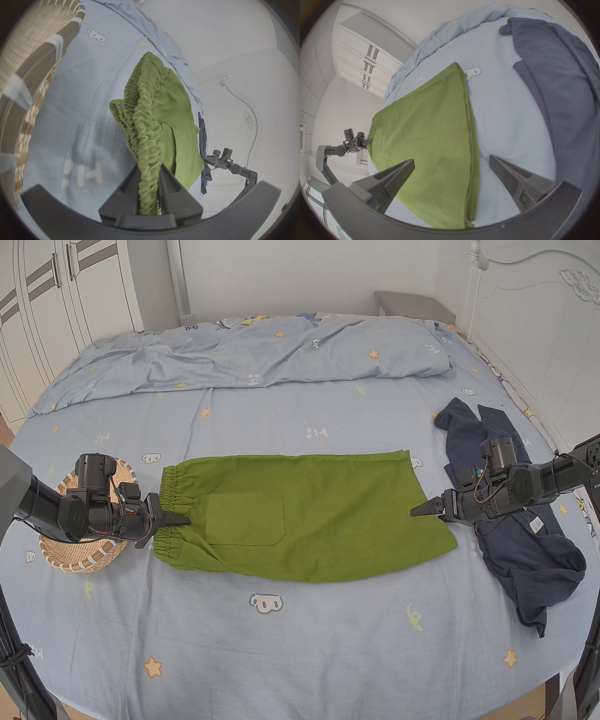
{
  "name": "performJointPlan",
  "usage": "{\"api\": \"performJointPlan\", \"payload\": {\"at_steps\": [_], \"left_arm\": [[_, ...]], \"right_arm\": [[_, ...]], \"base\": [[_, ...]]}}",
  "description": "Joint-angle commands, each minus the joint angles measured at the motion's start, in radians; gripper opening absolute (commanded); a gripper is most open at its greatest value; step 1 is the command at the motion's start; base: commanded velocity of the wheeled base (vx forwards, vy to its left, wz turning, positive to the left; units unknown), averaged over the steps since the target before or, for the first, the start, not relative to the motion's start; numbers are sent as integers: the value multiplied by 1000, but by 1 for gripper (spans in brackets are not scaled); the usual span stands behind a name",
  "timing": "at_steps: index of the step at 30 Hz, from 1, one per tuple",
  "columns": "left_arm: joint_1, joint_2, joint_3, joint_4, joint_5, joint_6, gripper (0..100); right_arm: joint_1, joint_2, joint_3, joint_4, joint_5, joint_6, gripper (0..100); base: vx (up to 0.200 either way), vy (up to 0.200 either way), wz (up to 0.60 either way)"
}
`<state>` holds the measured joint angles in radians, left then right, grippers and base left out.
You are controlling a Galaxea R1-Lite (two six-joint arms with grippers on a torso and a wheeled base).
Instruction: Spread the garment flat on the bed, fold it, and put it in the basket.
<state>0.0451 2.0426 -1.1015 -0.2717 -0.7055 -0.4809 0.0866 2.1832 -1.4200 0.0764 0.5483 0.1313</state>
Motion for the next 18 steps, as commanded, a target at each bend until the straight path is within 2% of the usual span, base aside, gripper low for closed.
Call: {"api": "performJointPlan", "payload": {"at_steps": [1,6,8,9,13,14,18], "left_arm": [[-2,-4,5,-3,0,-1,0],[-2,-5,5,-3,0,-1,0],[-2,-5,5,-3,0,-1,0],[-2,-5,5,-3,0,-1,0],[-1,-5,5,-3,0,-1,0],[-1,-5,5,-3,0,-1,0],[-1,-4,5,-4,0,-2,0]], "right_arm": [[30,30,7,11,33,4,100],[42,43,13,13,50,5,100],[45,44,15,13,68,8,100],[45,44,15,13,101,13,100],[30,38,12,13,117,14,100],[24,36,10,13,119,18,0],[4,30,4,8,121,37,0]], "base": [[0,0,0],[0,0,0],[0,0,0],[0,0,0],[0,0,0],[0,0,0],[0,0,0]]}}
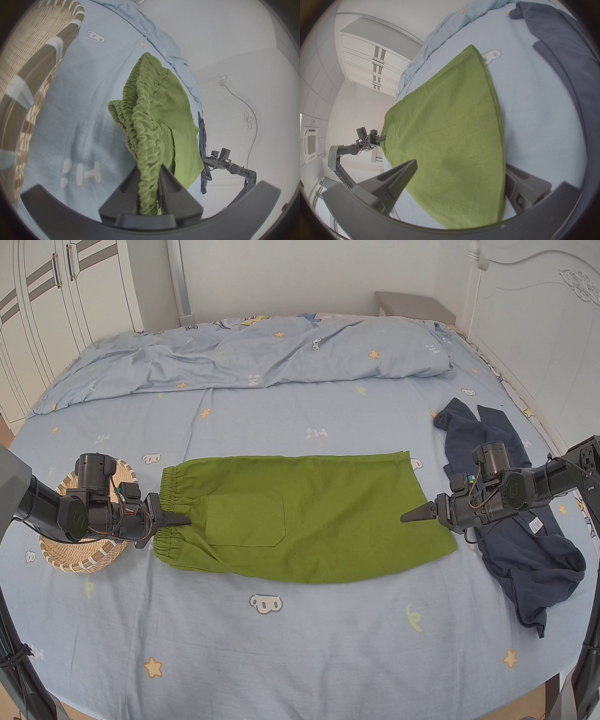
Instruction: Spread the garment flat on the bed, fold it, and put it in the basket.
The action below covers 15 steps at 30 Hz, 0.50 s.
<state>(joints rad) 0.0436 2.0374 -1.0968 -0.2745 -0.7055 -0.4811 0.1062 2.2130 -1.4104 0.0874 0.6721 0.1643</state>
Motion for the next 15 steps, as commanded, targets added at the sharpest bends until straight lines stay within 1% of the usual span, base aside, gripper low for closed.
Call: {"api": "performJointPlan", "payload": {"at_steps": [1,6,15], "left_arm": [[1,1,0,0,0,-2,0],[2,3,-2,-2,0,-1,0],[2,6,-3,-2,0,-2,0]], "right_arm": [[-19,-1,-7,-5,-3,6,0],[-39,-16,-10,-5,-2,6,0],[-48,-24,-10,-8,-2,4,0]], "base": [[0,0,0],[0,0,0],[0,0,0]]}}
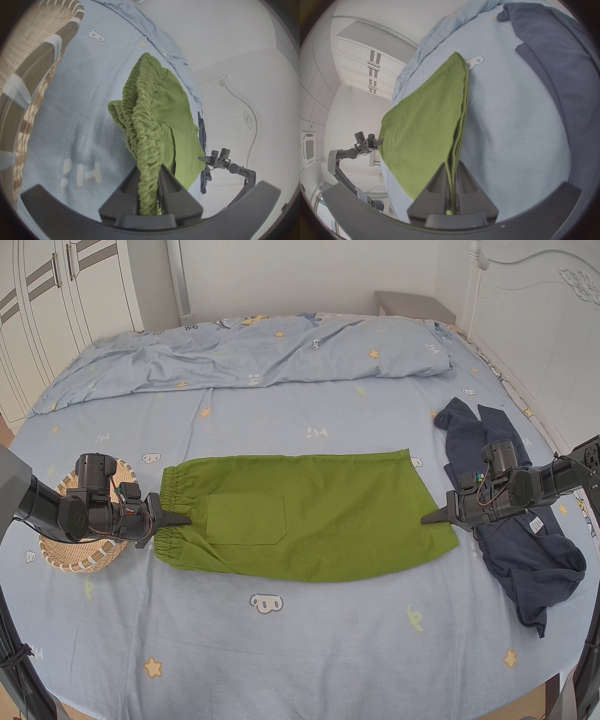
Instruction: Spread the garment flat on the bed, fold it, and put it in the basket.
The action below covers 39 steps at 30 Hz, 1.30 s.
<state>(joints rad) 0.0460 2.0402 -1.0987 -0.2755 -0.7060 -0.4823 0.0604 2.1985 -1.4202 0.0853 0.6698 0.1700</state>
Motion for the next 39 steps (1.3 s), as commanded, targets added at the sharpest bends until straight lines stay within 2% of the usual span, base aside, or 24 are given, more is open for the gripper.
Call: {"api": "performJointPlan", "payload": {"at_steps": [1,15,19,25,31,34,39], "left_arm": [[0,3,-1,-1,0,-1,0],[5,-17,2,21,2,-2,0],[3,-51,11,118,0,8,0],[6,-153,137,214,0,88,0],[8,-278,304,228,5,114,0],[12,-354,439,223,11,165,0],[15,-400,557,220,14,222,0]], "right_arm": [[-2,-10,0,-6,1,-1,0],[-21,-145,72,22,-1,0,0],[-17,-214,176,54,-1,-10,0],[-19,-336,376,50,1,-15,0],[-10,-439,549,42,1,-17,0],[-5,-490,650,31,-3,-27,0],[25,-551,770,-6,-3,-30,0]], "base": [[0,0,0],[0,0,0],[0,0,0],[0,0,0],[0,0,0],[0,0,0],[0,0,0]]}}
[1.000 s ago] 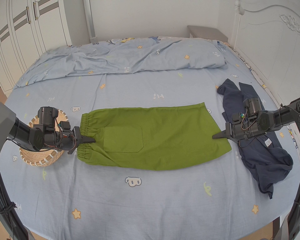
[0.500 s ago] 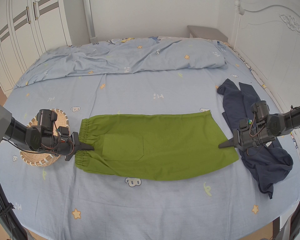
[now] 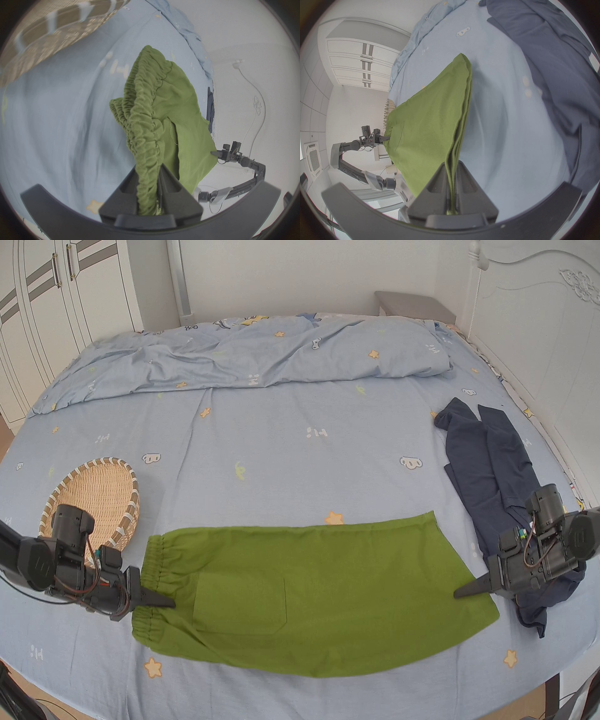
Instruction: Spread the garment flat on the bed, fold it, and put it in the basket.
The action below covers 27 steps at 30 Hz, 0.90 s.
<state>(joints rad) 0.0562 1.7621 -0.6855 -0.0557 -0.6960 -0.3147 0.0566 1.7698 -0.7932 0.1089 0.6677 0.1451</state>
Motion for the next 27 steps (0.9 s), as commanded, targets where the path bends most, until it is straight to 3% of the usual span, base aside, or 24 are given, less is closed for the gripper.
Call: {"api": "performJointPlan", "payload": {"at_steps": [1,6,17,18,23,27], "left_arm": [[7,-128,170,-1,4,63,0],[8,-125,210,-3,7,94,0],[73,-115,222,-4,6,160,0],[74,-116,222,-4,6,160,0],[79,-124,215,-1,12,157,0],[83,-190,207,7,67,149,0]], "right_arm": [[37,-136,183,-54,0,-4,0],[62,-131,256,-155,-2,-1,0],[78,-69,284,-206,-2,-2,0],[78,-56,284,-213,-2,-2,100],[66,-44,285,-244,-3,-2,100],[37,-52,269,-249,-2,1,100]], "base": [[0,0,0],[0,0,0],[0,0,0],[0,0,0],[0,0,0],[0,0,0]]}}
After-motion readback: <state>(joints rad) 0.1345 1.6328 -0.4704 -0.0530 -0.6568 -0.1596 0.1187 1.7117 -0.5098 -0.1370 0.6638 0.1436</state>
